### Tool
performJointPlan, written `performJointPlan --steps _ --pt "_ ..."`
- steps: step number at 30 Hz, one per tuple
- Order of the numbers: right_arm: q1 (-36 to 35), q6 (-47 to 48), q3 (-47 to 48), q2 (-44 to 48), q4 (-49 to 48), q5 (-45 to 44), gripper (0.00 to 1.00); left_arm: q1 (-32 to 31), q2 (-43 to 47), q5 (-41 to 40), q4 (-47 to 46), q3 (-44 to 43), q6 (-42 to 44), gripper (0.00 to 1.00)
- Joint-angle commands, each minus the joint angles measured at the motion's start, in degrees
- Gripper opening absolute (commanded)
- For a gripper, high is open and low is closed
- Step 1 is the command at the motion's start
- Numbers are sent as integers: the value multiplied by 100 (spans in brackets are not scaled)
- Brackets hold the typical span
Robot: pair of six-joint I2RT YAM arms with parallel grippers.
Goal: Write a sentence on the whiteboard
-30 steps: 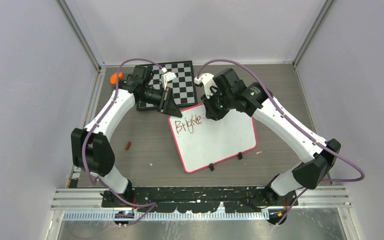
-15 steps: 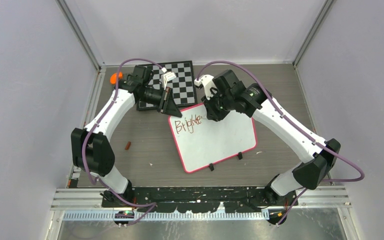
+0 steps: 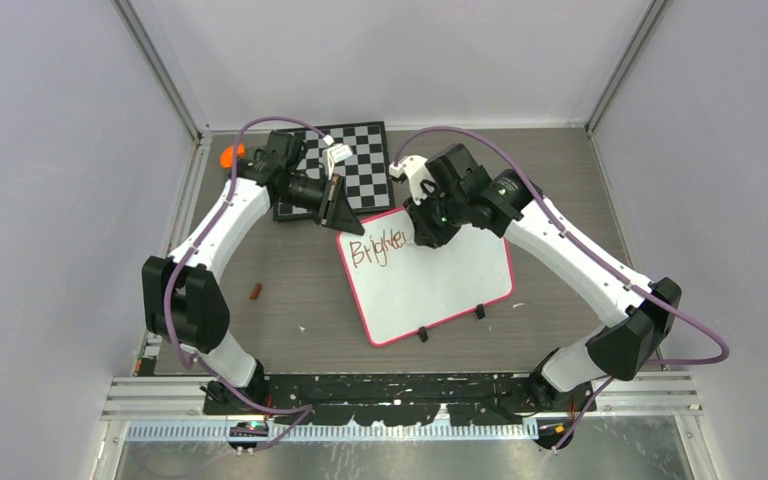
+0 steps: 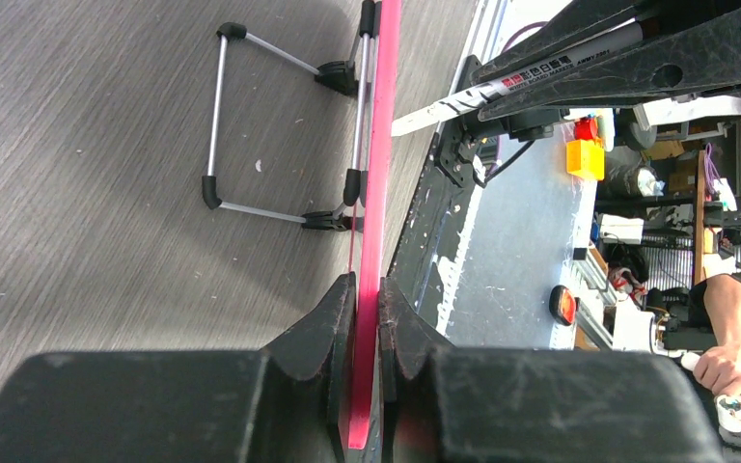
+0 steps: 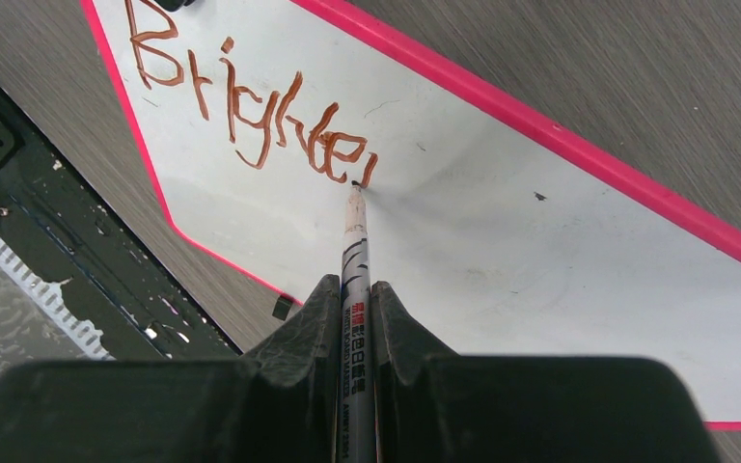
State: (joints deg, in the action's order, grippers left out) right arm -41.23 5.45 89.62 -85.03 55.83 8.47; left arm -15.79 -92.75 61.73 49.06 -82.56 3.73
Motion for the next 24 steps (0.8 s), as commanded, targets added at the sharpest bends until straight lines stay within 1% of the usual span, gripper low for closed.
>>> performJointPlan --steps 1,11,19,24 --pt "-9 -53 290 19 -154 -48 0 -20 99 -100 161 -114 -23 0" --pt "214 -9 558 -23 -102 -196 0 -20 121 -115 167 -93 -8 0" --pt "271 26 497 30 -20 -204 0 -20 99 -122 165 -116 -4 0" --pt "266 45 537 116 75 32 0 -20 90 -134 178 -130 -6 0"
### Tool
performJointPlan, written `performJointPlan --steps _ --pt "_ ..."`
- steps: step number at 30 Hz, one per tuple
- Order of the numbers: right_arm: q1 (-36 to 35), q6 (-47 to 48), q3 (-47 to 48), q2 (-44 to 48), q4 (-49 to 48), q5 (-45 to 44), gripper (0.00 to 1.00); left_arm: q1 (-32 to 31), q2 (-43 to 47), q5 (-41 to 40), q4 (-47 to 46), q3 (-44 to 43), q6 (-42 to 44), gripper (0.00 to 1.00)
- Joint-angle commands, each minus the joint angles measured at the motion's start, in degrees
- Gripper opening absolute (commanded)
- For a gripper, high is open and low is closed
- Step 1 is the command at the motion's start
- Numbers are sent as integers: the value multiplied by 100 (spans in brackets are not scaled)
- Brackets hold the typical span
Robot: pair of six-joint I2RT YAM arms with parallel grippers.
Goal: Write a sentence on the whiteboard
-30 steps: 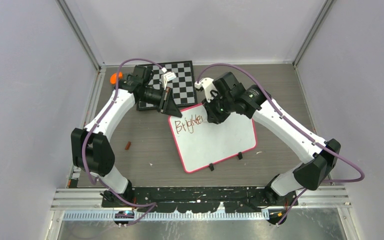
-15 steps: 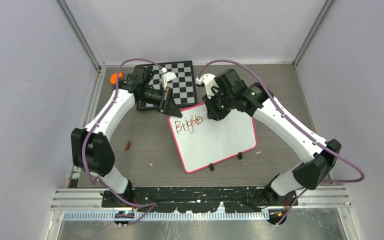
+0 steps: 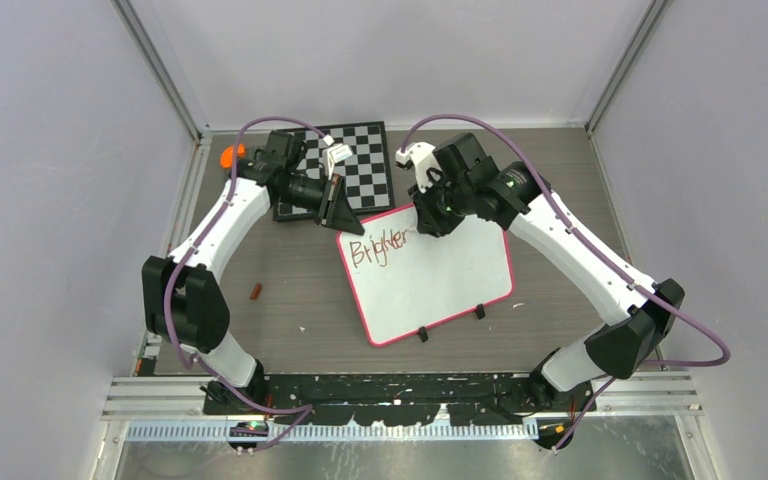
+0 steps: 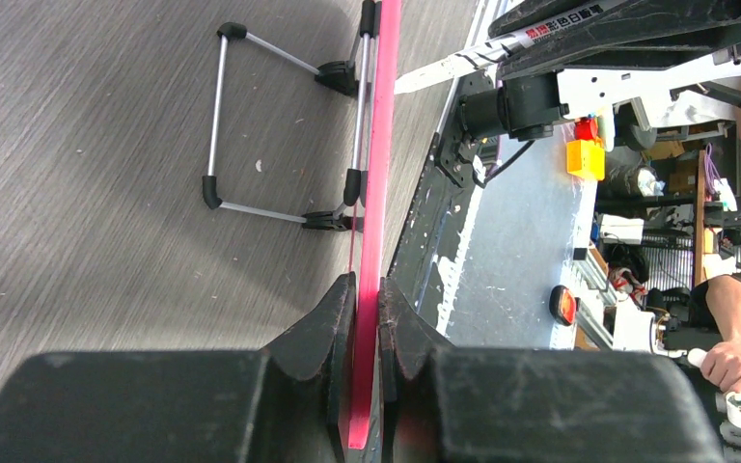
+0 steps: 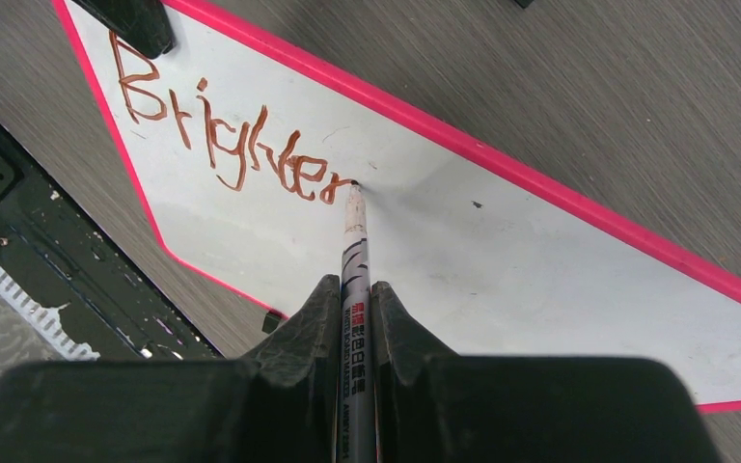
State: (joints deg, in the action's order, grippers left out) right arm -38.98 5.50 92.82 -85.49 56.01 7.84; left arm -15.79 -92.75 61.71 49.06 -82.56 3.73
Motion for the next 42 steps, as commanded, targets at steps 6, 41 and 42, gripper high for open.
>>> performJointPlan --steps 6,41,42 --pt "41 179 -104 480 228 568 0 -20 105 -151 218 -155 49 0" --pt "200 -109 -470 524 -525 -485 0 -20 100 -102 231 -135 102 0" --pt "202 -118 -434 498 -530 -452 0 -20 104 -106 235 -132 104 0"
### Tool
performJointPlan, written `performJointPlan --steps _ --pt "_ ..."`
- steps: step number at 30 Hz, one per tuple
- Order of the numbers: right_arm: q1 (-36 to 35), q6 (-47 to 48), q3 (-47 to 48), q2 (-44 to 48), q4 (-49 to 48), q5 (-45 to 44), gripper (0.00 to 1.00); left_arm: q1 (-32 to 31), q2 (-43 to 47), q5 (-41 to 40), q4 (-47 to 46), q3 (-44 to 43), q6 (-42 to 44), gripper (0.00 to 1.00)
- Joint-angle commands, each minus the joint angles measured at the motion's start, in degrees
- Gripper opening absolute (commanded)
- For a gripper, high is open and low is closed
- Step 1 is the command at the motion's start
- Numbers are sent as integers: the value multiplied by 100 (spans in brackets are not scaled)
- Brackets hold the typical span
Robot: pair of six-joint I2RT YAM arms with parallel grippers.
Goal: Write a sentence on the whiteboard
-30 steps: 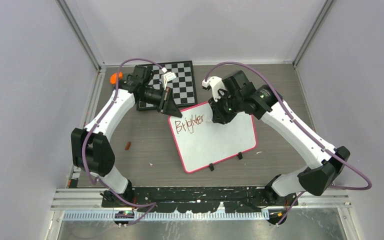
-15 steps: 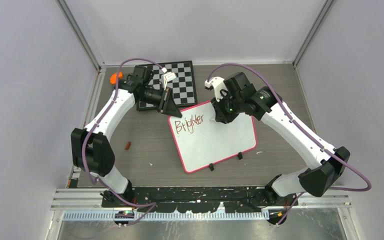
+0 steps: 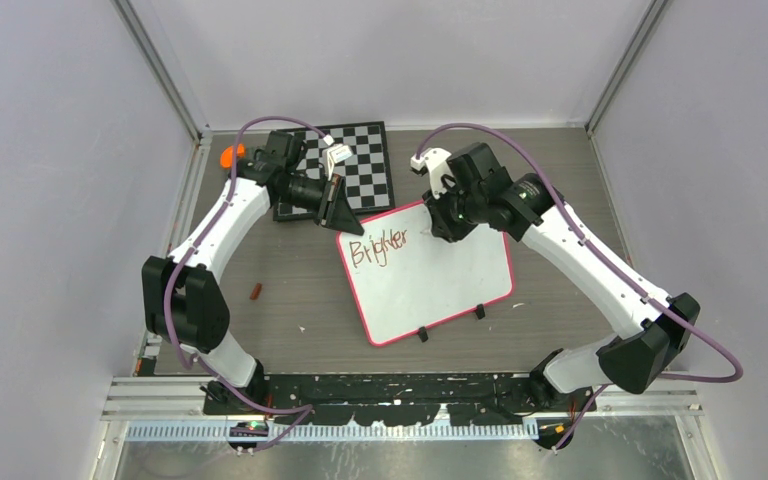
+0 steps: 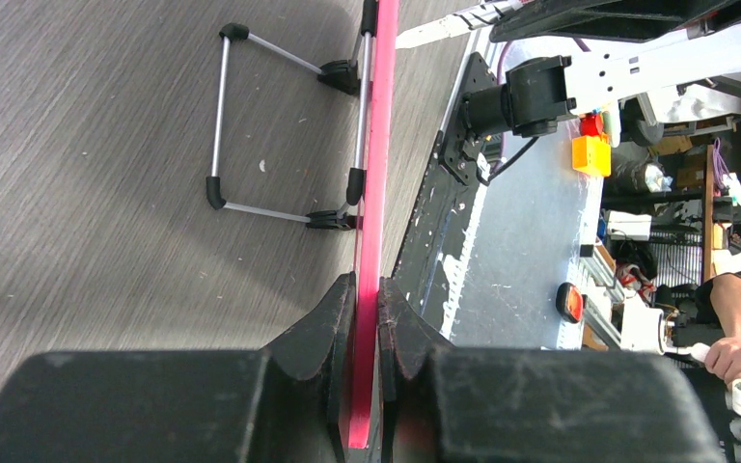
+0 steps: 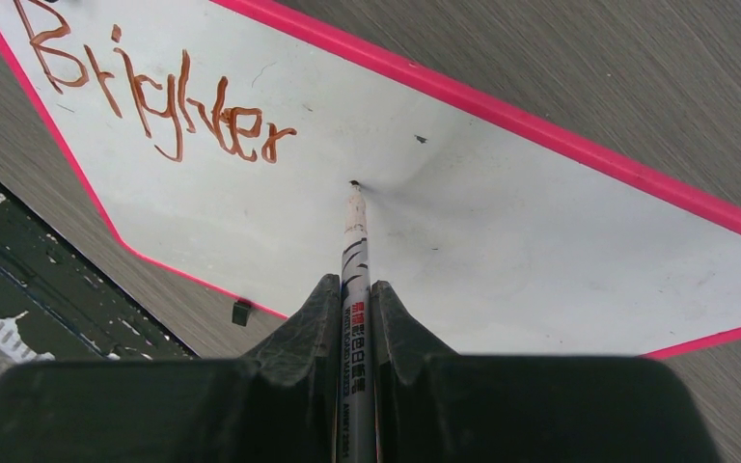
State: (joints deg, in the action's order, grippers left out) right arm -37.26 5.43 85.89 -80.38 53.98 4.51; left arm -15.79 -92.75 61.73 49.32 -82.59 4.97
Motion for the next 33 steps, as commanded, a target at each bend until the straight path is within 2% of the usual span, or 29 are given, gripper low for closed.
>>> performJointPlan --steps 1,7,14,21,33 --pt "27 -122 300 -46 -333 -67 0 -20 109 -109 210 -137 -22 0" --pt "8 -165 378 -160 -311 159 0 -20 121 -121 243 -135 19 0" --pt "-12 -128 21 -90 -248 310 0 -20 82 -124 258 -135 47 0" --pt "-15 -5 -249 88 -188 155 0 -21 54 -122 254 -135 47 0" --pt "164 -11 473 -101 -213 -78 0 -20 67 -118 237 -135 13 0"
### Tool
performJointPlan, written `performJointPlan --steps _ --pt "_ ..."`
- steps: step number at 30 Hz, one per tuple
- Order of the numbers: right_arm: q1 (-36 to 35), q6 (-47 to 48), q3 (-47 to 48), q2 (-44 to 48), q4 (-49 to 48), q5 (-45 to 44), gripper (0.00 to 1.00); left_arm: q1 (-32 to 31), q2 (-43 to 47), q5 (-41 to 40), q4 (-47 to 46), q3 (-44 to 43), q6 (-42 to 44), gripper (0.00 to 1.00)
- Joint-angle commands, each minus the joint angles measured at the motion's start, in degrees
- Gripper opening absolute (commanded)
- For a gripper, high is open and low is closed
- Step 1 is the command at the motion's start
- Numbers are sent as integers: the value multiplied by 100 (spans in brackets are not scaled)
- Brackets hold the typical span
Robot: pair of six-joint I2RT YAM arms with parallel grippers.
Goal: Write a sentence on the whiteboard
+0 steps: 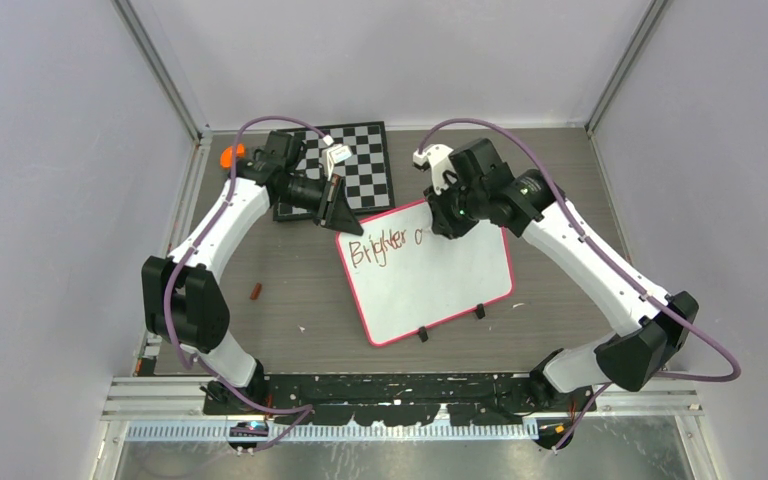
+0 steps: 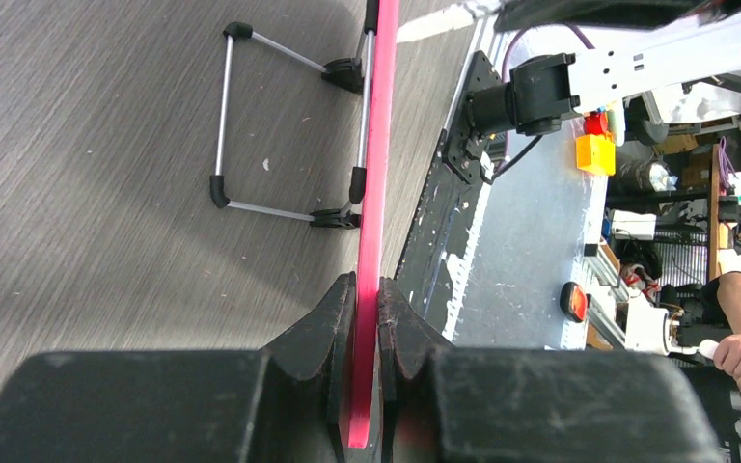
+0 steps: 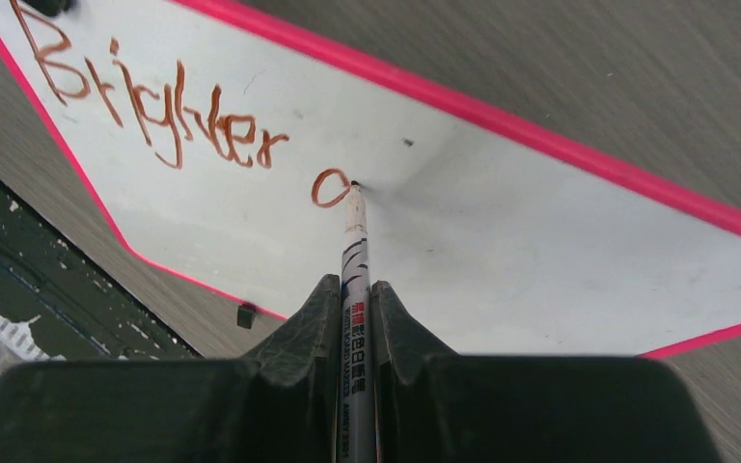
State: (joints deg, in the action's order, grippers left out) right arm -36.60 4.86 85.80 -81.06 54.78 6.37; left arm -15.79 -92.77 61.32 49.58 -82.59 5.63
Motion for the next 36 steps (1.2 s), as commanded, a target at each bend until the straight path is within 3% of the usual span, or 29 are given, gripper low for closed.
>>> performJointPlan --steps 1,9,26,36 --pt "139 36 528 -52 -322 -265 0 -20 66 -76 203 -135 -53 0" --pt "262 -11 743 -107 -334 -220 0 -20 81 -81 218 -128 -45 0" --pt "258 -214 -461 272 -372 233 0 -20 90 -103 219 -91 -26 0" --pt "262 -29 132 390 -91 104 0 -20 76 -85 216 -92 -35 0"
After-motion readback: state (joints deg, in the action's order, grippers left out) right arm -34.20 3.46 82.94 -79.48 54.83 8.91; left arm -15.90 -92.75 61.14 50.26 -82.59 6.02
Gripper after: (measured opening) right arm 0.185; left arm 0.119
